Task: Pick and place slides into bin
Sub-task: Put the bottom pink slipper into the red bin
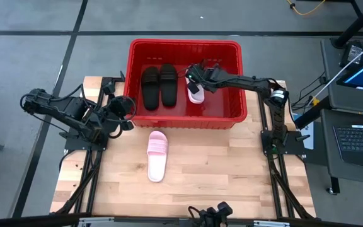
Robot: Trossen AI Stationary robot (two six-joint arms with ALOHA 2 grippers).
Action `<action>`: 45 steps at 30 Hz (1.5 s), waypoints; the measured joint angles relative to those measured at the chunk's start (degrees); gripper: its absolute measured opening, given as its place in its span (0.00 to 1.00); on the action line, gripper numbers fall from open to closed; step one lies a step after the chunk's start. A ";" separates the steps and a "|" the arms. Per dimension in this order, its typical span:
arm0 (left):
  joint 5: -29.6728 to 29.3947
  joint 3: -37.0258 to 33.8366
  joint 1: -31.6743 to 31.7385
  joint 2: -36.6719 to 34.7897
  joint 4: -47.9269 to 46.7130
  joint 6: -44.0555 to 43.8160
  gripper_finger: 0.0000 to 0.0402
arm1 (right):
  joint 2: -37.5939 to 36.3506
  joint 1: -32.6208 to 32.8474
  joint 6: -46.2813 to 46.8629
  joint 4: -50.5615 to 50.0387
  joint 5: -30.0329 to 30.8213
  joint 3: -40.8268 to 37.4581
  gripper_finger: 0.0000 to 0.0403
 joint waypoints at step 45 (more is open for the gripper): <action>1.57 0.00 0.01 0.02 -0.90 -0.02 0.01 | 5.61 -1.42 -1.21 3.22 -2.83 0.02 0.03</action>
